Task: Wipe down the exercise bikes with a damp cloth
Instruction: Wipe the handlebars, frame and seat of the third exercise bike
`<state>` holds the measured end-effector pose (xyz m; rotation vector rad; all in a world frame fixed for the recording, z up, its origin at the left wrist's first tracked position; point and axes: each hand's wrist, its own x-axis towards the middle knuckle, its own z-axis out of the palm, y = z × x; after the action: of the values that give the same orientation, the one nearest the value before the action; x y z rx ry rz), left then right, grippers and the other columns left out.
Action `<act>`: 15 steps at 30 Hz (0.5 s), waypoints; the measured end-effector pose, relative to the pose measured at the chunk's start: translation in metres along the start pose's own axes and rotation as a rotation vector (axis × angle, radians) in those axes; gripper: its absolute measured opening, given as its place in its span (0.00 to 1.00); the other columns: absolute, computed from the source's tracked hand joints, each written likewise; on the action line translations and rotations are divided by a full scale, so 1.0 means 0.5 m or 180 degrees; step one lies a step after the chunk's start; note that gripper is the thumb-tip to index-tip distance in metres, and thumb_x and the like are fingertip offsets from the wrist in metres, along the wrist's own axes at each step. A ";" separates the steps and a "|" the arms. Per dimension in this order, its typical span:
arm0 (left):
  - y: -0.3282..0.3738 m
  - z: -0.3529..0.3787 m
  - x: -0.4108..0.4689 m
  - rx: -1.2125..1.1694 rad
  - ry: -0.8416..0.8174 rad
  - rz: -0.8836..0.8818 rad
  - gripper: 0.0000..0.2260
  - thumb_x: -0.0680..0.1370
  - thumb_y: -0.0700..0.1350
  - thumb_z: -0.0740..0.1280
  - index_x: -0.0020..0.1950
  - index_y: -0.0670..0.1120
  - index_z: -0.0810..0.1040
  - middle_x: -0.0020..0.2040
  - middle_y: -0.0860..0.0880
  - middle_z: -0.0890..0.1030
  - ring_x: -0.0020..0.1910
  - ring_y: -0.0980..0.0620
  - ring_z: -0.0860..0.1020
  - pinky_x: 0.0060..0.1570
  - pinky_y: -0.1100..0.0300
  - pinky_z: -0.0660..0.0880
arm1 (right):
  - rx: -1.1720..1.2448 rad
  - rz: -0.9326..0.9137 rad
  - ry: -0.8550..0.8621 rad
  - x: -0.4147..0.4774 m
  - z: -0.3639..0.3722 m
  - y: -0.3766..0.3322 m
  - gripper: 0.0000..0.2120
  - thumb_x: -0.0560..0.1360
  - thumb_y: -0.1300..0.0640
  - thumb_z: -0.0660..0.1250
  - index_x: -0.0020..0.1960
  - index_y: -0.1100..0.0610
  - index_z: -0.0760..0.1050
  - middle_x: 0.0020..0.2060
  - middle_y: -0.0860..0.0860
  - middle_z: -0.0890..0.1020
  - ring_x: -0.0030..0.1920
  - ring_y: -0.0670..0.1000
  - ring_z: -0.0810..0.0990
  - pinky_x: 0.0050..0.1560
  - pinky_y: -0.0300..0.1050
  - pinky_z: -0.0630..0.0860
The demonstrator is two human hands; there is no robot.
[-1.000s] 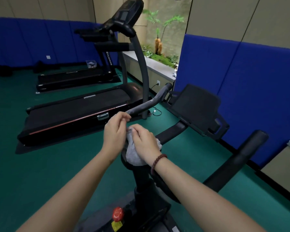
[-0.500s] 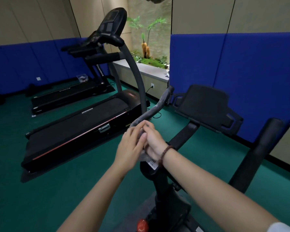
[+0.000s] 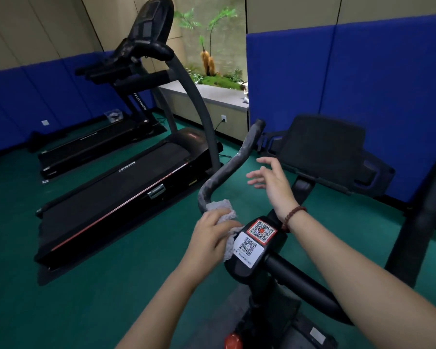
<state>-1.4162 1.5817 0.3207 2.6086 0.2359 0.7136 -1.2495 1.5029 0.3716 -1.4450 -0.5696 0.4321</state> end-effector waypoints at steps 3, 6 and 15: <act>0.012 -0.005 0.009 -0.0288 -0.0133 0.0185 0.16 0.79 0.50 0.53 0.56 0.49 0.79 0.55 0.51 0.77 0.58 0.56 0.71 0.58 0.57 0.65 | -0.0191 -0.0085 -0.0080 0.010 0.011 0.011 0.07 0.80 0.61 0.51 0.54 0.55 0.66 0.38 0.55 0.78 0.31 0.47 0.77 0.34 0.34 0.72; 0.014 0.000 0.032 -0.0225 -0.0217 0.0252 0.21 0.81 0.53 0.48 0.57 0.49 0.79 0.50 0.51 0.79 0.53 0.55 0.73 0.55 0.57 0.65 | -0.0237 -0.0100 -0.0021 0.015 0.012 0.018 0.06 0.80 0.60 0.52 0.52 0.53 0.67 0.37 0.54 0.78 0.26 0.43 0.76 0.31 0.32 0.72; -0.017 0.006 0.105 0.0502 -0.0621 0.0545 0.21 0.78 0.51 0.52 0.38 0.43 0.80 0.30 0.47 0.75 0.33 0.48 0.72 0.38 0.55 0.70 | -0.0449 -0.0132 0.0019 0.016 0.020 0.025 0.07 0.81 0.58 0.52 0.51 0.52 0.68 0.32 0.50 0.79 0.28 0.49 0.76 0.33 0.38 0.70</act>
<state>-1.3704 1.6025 0.3377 2.8522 0.0103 0.5080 -1.2483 1.5167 0.3605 -1.5657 -0.6345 0.3604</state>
